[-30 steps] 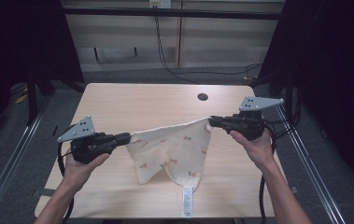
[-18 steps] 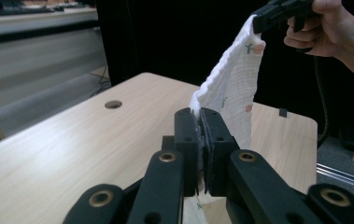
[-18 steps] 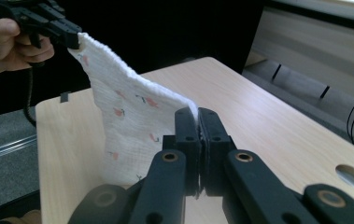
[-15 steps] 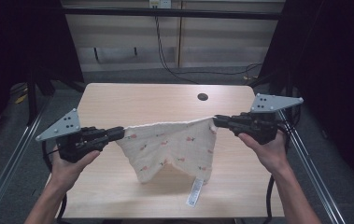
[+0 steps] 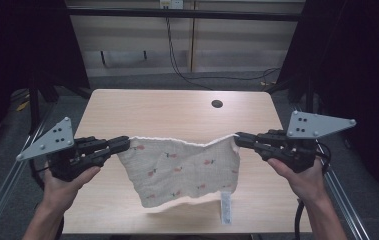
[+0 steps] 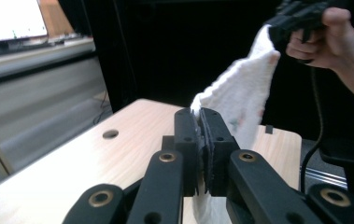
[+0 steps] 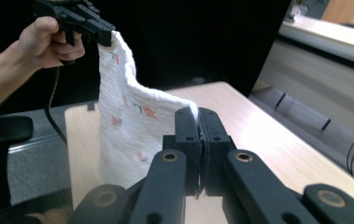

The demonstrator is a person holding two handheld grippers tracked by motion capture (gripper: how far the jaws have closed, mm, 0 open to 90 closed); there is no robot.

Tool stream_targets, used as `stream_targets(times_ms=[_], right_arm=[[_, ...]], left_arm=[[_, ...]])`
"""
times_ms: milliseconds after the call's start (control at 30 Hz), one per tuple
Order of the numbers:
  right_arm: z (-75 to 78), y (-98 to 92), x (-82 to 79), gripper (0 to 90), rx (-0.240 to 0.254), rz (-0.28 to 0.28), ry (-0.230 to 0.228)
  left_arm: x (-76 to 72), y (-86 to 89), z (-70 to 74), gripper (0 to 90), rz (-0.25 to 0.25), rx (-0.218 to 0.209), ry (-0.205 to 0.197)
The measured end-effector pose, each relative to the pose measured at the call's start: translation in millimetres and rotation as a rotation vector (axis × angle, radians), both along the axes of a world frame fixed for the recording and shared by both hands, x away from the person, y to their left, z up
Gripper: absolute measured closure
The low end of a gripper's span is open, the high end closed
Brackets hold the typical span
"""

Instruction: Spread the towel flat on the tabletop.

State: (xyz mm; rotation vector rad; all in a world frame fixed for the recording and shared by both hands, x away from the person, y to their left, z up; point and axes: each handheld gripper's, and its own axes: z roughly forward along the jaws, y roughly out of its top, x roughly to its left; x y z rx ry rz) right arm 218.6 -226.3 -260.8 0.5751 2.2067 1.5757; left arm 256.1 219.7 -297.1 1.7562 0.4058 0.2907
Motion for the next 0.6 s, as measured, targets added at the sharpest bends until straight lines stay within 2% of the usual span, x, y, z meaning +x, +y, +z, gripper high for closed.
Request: stream_targets(times_ms=[33,67,100,133,167,200,233,300,367,500,600], right_arm=[[-7.0,-0.4,3.3,88.4,0.003,-0.002,0.023],[-22.6,-1.4,11.4,88.4,-0.010,-0.016,0.059],[-22.6,-1.4,11.4,88.4,-0.010,-0.016,0.059],[-37.3,-3.2,19.2,88.3,-0.020,-0.030,0.089],[-37.3,-3.2,19.2,88.3,-0.020,-0.030,0.089],[-52.1,-5.6,28.3,88.4,-0.021,-0.045,0.122],[-52.1,-5.6,28.3,88.4,-0.021,-0.045,0.122],[-63.8,-7.4,35.2,88.4,-0.015,-0.045,0.150],[-74.7,-7.8,40.5,88.3,-0.035,-0.063,0.172],[-92.0,-9.7,50.1,88.3,-0.034,-0.061,0.214],[-98.1,-10.3,54.3,88.3,-0.044,-0.070,0.226]], left_arm=[[4.6,-1.9,-7.0,86.6,0.005,0.012,0.017],[9.1,-3.8,-13.9,86.5,0.008,0.025,0.029],[13.7,-5.4,-20.1,86.5,0.007,0.039,0.045],[22.4,-8.3,-31.2,86.5,0.015,0.069,0.077],[22.4,-8.3,-31.2,86.5,0.015,0.069,0.077],[26.6,-8.7,-35.8,86.5,0.012,0.069,0.093],[30.0,-9.4,-40.3,86.5,0.017,0.067,0.105],[35.7,-10.2,-48.5,86.5,0.029,0.073,0.128],[40.7,-12.9,-58.4,86.5,0.044,0.101,0.152],[47.6,-19.5,-73.0,86.4,0.048,0.143,0.184],[55.6,-23.2,-82.6,86.4,0.051,0.142,0.210]])
